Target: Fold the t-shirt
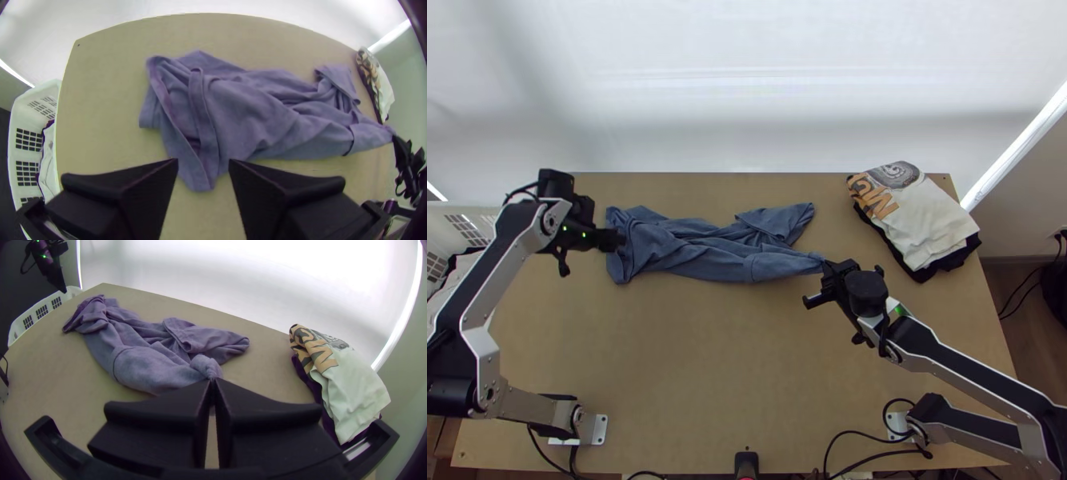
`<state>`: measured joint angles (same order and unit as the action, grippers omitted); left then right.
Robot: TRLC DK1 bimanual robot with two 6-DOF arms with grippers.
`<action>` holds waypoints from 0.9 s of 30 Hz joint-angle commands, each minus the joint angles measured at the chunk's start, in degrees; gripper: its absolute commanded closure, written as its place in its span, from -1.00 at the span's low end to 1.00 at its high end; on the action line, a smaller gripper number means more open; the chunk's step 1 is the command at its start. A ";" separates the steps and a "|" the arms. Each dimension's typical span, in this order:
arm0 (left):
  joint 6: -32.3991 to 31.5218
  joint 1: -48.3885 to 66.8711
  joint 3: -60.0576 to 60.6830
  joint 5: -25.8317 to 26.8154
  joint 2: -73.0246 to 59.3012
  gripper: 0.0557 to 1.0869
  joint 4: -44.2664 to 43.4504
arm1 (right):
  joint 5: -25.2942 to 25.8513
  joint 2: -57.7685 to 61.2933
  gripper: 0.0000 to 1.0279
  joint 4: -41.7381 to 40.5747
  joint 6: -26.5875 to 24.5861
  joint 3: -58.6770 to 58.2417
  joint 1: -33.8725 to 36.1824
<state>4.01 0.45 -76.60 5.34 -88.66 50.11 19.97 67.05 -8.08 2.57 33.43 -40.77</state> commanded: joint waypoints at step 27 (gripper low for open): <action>2.49 6.06 8.75 -1.83 -4.24 0.09 -3.88 | 0.34 0.98 0.94 -0.98 0.77 2.43 -0.36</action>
<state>7.31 6.33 -69.63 3.79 -91.90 46.61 19.97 67.94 -8.12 2.59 33.93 -40.86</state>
